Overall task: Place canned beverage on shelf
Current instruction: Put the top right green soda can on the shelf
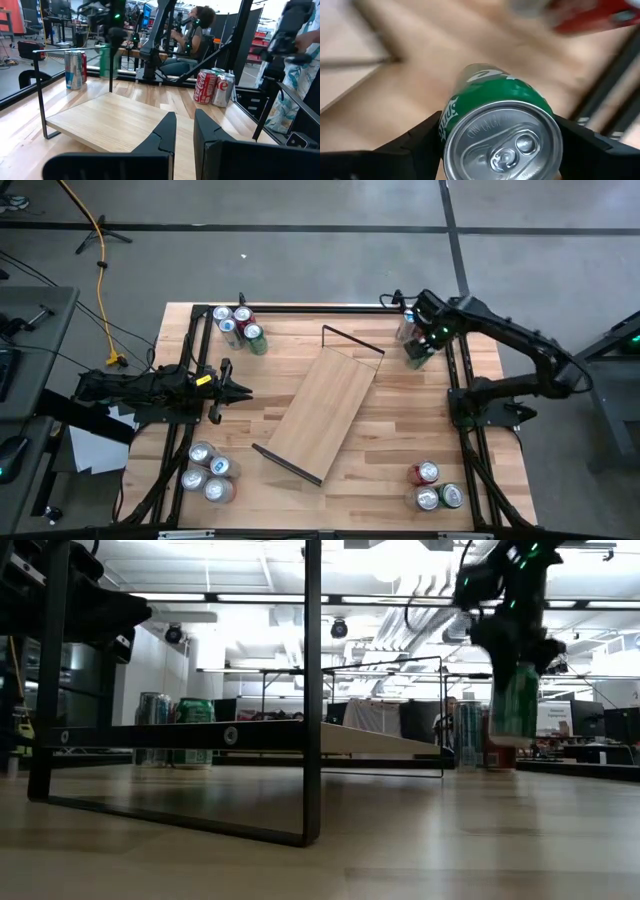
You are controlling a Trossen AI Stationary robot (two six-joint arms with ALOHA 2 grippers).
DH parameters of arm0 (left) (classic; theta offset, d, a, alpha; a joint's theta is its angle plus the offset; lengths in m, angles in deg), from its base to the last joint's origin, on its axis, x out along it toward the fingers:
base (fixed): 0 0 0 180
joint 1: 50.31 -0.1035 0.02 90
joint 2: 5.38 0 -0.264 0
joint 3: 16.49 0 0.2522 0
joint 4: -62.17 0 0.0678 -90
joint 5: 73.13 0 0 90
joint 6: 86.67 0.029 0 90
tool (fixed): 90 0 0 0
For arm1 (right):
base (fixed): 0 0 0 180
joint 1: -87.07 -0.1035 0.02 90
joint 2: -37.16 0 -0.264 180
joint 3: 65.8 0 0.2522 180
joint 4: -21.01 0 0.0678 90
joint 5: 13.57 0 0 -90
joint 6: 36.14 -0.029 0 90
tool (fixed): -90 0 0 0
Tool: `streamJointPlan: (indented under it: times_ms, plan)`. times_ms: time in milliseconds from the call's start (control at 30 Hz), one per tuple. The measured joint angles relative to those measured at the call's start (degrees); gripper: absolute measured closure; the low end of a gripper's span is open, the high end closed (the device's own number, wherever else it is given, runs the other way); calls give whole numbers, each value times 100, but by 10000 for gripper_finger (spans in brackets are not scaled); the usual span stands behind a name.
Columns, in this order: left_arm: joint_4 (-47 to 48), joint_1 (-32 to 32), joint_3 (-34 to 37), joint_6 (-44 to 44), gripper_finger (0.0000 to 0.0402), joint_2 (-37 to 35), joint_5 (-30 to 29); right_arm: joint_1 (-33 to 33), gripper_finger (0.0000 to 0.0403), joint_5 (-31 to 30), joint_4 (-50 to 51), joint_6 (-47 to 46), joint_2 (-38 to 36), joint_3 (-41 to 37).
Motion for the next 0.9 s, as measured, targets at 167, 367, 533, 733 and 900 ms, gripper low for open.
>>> streamJointPlan:
  times_ms: [167,367,533,733,900]
  plan:
    - [2,-1,1,1,401,1,-1,-894,115,1070,172,-312,-626,0]
    - [0,-1,1,1,401,1,-2,-2323,115,1545,138,-912,-714,166]
    - [2,0,0,0,401,1,0,-3322,115,1426,-218,-660,-276,844]
    - [1,-1,1,0,401,0,0,-3895,115,352,-313,680,682,2182]
    - [1,0,2,0,401,1,0,-3907,115,-310,-86,2132,1669,3055]
